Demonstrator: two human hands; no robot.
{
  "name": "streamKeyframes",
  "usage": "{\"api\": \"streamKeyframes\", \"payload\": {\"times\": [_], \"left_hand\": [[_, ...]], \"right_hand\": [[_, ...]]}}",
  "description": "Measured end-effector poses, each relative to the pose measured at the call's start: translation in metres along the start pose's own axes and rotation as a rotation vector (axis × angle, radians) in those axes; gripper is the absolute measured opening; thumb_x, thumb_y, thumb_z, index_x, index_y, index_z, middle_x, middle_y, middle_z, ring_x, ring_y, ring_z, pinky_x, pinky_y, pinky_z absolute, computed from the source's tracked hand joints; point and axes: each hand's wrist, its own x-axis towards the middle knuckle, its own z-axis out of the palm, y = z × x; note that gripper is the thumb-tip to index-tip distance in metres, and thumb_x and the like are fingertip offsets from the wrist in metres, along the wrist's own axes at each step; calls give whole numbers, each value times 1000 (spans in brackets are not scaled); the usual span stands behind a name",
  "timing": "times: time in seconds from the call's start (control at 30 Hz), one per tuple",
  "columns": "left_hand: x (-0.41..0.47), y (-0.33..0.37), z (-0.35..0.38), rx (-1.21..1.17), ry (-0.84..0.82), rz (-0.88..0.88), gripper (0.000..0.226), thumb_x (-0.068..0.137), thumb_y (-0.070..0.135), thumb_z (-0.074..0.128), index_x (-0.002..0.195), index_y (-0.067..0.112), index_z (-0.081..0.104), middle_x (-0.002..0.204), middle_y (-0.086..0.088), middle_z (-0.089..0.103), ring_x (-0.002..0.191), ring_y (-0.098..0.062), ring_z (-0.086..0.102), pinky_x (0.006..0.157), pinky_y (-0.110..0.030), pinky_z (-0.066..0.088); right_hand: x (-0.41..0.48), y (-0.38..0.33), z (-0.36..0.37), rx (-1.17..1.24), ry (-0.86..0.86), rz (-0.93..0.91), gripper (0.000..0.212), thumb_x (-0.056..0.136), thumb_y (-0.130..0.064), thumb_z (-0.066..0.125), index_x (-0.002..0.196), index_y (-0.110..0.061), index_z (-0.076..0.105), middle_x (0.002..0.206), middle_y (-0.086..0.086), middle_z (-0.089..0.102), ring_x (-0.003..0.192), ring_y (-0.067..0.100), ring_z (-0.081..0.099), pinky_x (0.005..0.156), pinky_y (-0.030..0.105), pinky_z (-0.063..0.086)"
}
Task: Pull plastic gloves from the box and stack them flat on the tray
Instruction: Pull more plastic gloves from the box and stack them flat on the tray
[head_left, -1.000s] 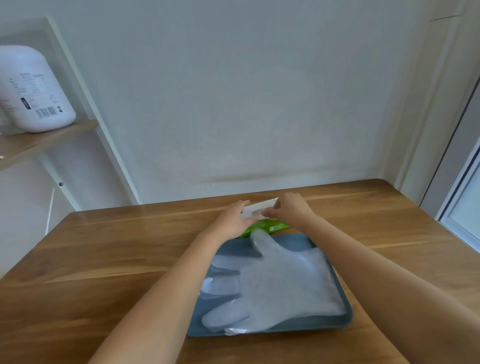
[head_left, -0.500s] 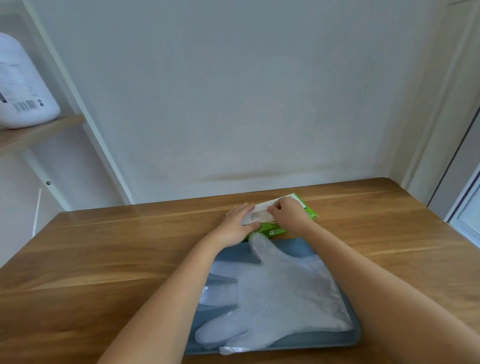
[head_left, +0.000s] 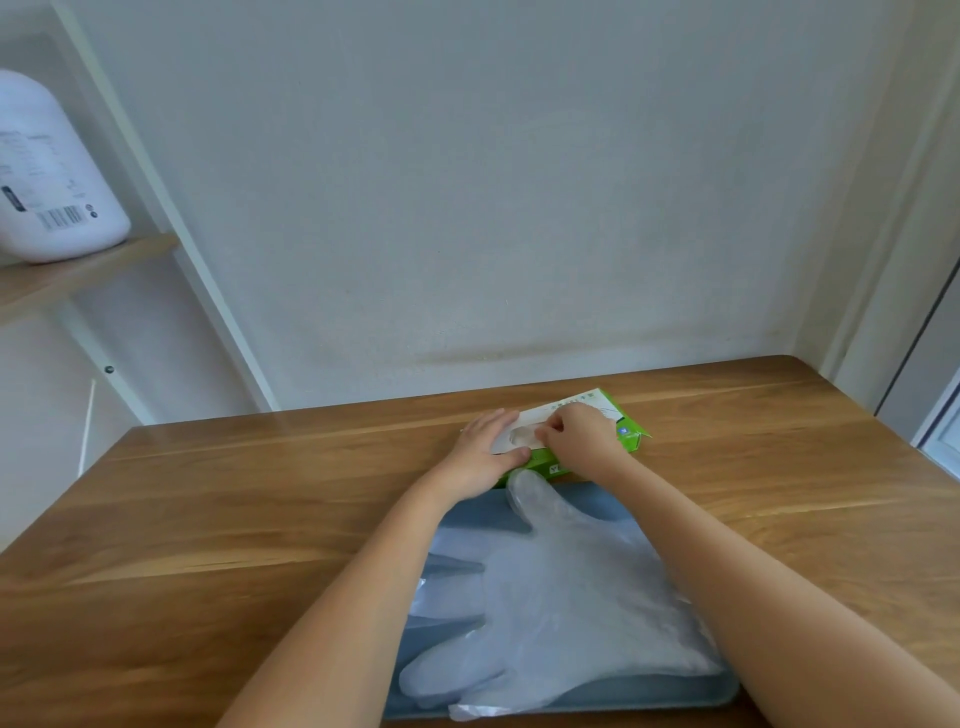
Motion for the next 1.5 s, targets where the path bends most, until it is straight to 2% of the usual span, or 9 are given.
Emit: {"api": "streamKeyframes", "payload": {"times": [0.27, 0.4, 0.7, 0.97, 1.1, 1.2, 1.3, 1.4, 1.5], "left_hand": [[-1, 3, -2, -47, -3, -3, 58, 97, 33, 55, 149, 29, 31, 159, 6, 18, 147, -14, 10, 118, -37, 10], [0, 2, 1, -34, -9, 13, 58, 97, 32, 56, 149, 28, 31, 158, 5, 20, 146, -14, 12, 118, -35, 11], [-1, 4, 1, -43, 14, 5, 61, 96, 32, 56, 150, 23, 29, 157, 5, 22, 145, -13, 14, 116, -32, 12], [-2, 3, 0, -53, 5, 13, 60, 97, 31, 56, 150, 25, 29, 157, 6, 22, 145, -12, 13, 117, -33, 12], [-1, 1, 2, -53, 3, 23, 59, 97, 30, 56, 150, 27, 30, 157, 7, 22, 145, -11, 13, 117, -32, 11], [0, 0, 2, -48, 2, 13, 62, 96, 32, 57, 151, 26, 29, 157, 7, 21, 146, -12, 12, 119, -34, 12], [0, 1, 2, -37, 1, 0, 63, 96, 33, 57, 151, 25, 28, 157, 6, 20, 146, -12, 11, 118, -34, 11], [-1, 3, 2, -30, 5, 2, 63, 96, 32, 57, 151, 24, 28, 158, 5, 20, 146, -12, 12, 116, -31, 11], [0, 3, 1, -58, 17, -5, 60, 95, 31, 59, 149, 26, 32, 155, 6, 25, 145, -13, 17, 115, -30, 14]], "right_hand": [[3, 13, 1, 115, 47, -84, 37, 98, -19, 47, 60, -17, 47, 78, 6, 53, 72, 22, 49, 66, 31, 33], [9, 16, 5, 64, 192, -101, 22, 99, -19, 46, 104, -1, 57, 114, 13, 49, 98, 32, 55, 83, 36, 40], [15, 21, -4, -74, 97, -565, 12, 84, -24, 69, 87, -13, 75, 95, 1, 62, 92, 15, 42, 81, 30, 33], [12, 19, -9, 344, 121, -324, 9, 91, -13, 60, 82, -14, 63, 80, -5, 60, 77, 13, 53, 64, 22, 38], [19, 20, -7, 264, 228, -196, 12, 95, -16, 53, 94, -9, 63, 85, 0, 62, 79, 16, 54, 65, 27, 37], [16, 22, -13, 401, 97, -272, 13, 91, -24, 62, 102, -20, 58, 92, -7, 61, 85, 13, 55, 63, 17, 40], [13, 25, -17, 241, 7, -424, 42, 72, -29, 81, 108, -22, 61, 99, -10, 52, 94, 8, 50, 70, 12, 37], [16, 24, -15, 25, 179, -517, 14, 82, -19, 71, 93, -10, 70, 89, -2, 55, 87, 22, 56, 67, 25, 31], [16, 20, -15, -21, 210, -457, 22, 94, -19, 55, 81, -8, 68, 76, 5, 63, 72, 24, 57, 63, 33, 35]]}}
